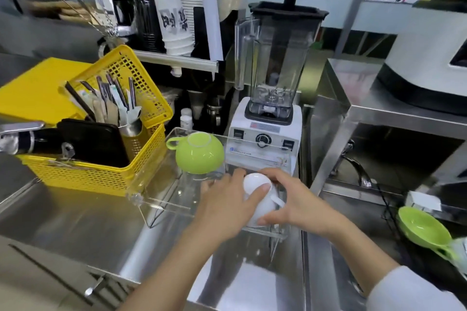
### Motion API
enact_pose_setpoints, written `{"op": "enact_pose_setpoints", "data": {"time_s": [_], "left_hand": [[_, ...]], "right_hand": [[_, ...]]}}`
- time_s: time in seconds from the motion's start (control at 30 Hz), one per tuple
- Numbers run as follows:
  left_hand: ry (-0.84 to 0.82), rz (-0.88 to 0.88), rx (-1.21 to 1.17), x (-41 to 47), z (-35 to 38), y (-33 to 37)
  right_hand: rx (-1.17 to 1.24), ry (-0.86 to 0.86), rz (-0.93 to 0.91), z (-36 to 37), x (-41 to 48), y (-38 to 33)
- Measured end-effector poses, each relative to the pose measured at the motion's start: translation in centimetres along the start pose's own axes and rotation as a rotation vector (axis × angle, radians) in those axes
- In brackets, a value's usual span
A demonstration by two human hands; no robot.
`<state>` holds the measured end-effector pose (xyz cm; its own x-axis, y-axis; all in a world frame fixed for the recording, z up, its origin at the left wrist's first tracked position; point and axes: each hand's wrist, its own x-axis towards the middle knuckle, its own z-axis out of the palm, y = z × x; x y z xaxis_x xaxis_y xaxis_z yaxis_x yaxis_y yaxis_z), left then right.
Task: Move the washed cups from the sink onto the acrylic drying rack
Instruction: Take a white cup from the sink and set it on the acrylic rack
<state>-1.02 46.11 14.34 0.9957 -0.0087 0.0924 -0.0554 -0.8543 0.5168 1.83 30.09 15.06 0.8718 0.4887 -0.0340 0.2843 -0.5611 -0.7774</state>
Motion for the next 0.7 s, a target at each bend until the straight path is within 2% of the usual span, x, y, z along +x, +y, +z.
{"op": "enact_pose_setpoints", "data": {"time_s": [0.2,0.5,0.6,0.7], "left_hand": [[0.044,0.043,0.169,-0.5,0.2,-0.4],[0.082,0.019,0.249,-0.9,0.1,-0.1],[0.147,0.060,0.176,-0.8,-0.6,0.7],[0.112,0.119,0.104,0.0,-0.9,2.3]], "right_hand": [[-0.030,-0.125,0.026,-0.8,0.9,0.0],[-0.076,-0.181,0.010,-1.2,0.7,-0.2],[-0.007,-0.132,0.020,-2.2,0.0,-0.5],[0.027,0.014,0.004,-4.0,-1.3,-0.4]]}}
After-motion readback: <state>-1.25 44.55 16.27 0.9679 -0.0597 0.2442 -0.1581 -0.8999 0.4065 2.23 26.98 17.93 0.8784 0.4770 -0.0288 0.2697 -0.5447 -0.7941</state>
